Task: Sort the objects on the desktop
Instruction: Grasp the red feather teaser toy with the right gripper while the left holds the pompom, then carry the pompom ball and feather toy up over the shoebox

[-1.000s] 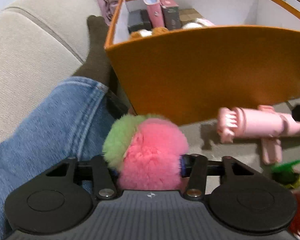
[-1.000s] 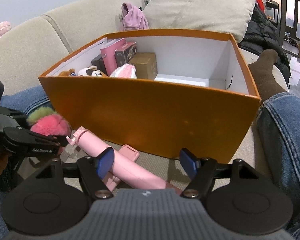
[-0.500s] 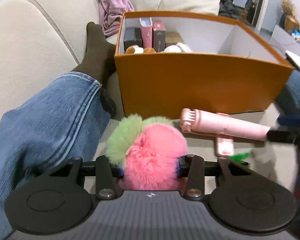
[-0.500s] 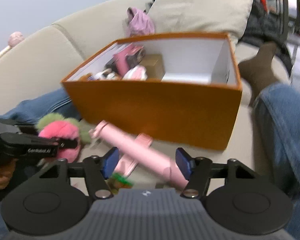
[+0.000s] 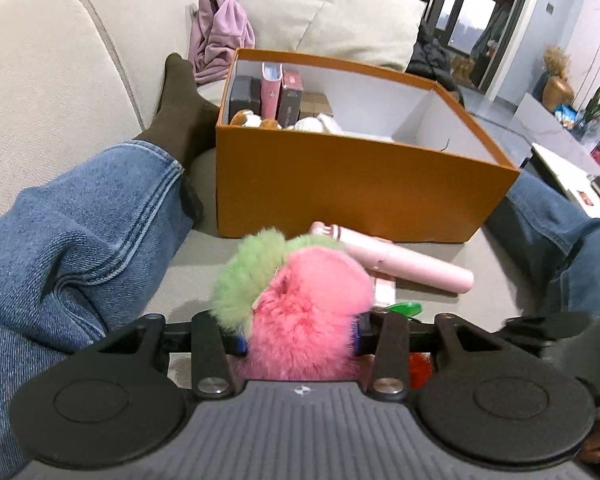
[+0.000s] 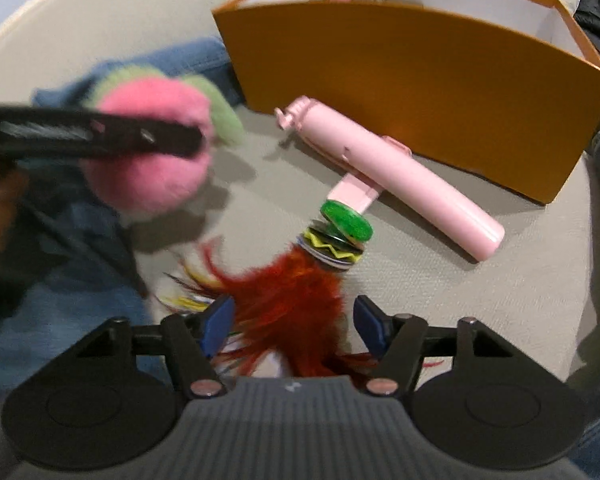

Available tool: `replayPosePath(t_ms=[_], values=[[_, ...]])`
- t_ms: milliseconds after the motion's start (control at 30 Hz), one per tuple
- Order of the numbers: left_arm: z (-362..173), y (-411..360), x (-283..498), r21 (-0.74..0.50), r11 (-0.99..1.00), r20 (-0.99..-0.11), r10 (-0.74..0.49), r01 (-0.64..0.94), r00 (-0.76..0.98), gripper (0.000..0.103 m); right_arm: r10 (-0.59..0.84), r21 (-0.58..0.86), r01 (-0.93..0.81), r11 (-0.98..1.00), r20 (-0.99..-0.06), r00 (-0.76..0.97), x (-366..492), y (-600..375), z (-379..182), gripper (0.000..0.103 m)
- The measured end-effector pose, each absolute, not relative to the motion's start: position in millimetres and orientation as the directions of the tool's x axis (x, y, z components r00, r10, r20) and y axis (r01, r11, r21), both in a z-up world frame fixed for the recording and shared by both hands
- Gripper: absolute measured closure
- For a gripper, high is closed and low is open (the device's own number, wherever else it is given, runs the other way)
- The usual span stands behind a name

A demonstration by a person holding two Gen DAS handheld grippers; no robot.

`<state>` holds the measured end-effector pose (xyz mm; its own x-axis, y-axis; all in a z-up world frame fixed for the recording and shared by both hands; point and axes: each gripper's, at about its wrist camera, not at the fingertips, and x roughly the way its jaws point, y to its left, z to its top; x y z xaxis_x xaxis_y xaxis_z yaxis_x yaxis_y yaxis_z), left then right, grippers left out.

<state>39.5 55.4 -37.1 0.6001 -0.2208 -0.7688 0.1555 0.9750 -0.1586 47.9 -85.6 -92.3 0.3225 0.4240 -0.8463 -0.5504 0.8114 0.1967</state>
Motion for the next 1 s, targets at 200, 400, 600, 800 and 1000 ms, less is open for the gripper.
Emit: replayPosePath(t_ms=[200,400,600,800,1000], values=[[-33.2,57.3,34.4,-0.174,0.972,-0.753,-0.236,0.160,0.615,0.054,0.428,0.214,-0.532,0.820,-0.845,0.321,53.6,-84.3,-95.5,0.098],[-26.8,60.4,31.9,-0.196,0.967,-0.738,-0.255,0.163,0.625,0.054,0.473,0.200,-0.547,0.813,-0.774,0.421,48.0,-93.8,-61.6,0.103],[-10.6,60.0,34.5,-0.224,0.956,-0.711,-0.292,0.186,0.640,0.054,0.541,0.230,-0.555,0.800,-0.676,0.500,58.7,-106.5,-11.9,0.103],[11.8,64.7,45.0,-0.256,0.946,-0.674,-0.321,0.197,0.666,0.054,0.600,0.270,-0.566,0.779,-0.583,0.548,75.5,-114.2,32.5,0.103],[43.5,72.3,63.7,-0.250,0.945,-0.619,-0.324,0.212,0.715,0.054,0.630,0.294,-0.563,0.772,-0.471,0.618,99.1,-121.5,73.0,0.103]])
